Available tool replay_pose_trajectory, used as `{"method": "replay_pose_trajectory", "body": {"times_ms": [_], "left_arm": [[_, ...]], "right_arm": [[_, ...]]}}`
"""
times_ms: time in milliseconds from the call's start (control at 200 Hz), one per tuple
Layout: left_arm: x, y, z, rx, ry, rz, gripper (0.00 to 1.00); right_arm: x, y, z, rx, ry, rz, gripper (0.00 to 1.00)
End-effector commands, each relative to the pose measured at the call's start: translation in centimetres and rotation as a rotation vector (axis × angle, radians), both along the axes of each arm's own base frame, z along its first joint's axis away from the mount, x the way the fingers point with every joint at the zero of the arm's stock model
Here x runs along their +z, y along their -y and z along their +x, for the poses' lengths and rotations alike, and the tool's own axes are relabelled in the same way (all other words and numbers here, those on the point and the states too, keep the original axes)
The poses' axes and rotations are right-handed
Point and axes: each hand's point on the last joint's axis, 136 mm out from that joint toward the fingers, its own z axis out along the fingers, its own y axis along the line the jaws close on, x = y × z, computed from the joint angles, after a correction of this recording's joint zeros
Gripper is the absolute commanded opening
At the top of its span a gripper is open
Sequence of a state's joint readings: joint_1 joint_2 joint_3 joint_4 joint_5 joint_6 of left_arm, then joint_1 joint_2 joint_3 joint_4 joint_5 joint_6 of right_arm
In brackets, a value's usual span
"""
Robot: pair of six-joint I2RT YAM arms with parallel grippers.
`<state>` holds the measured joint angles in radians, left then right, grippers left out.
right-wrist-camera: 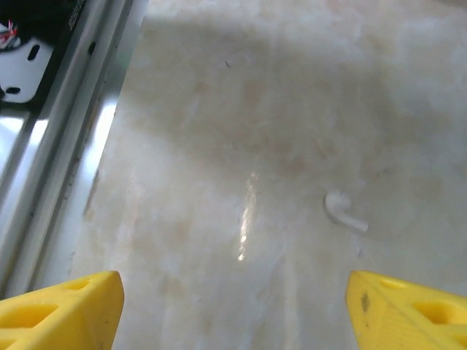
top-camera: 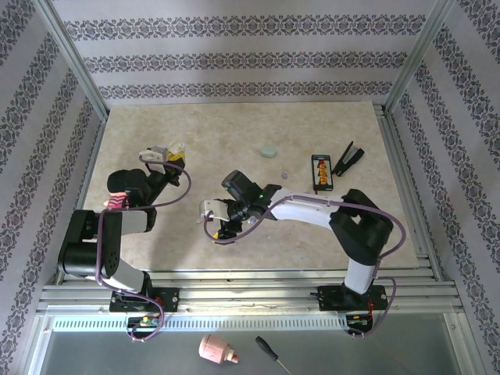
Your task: Insert wireless bluetooth earbuds into charging case
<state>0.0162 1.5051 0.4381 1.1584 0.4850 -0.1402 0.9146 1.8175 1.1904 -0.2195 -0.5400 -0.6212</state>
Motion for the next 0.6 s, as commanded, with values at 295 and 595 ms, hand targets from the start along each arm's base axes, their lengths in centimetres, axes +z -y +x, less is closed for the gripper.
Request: {"method": "replay_pose_trajectory", "body": {"times_ms": [295, 595], "left_arm": [[1.7, -2.1, -1.5, 0.042, 0.023, 0.019, 0.00], [1.8, -2.1, -1.9, 0.042, 0.032, 0.043, 0.00]], "right_arm": [[-4.3, -3.1, 2.5, 0.217, 0.155, -0.219, 0.55], [-7.0, -4.4, 4.1, 0.232, 0.216, -0.368, 0.49]]}}
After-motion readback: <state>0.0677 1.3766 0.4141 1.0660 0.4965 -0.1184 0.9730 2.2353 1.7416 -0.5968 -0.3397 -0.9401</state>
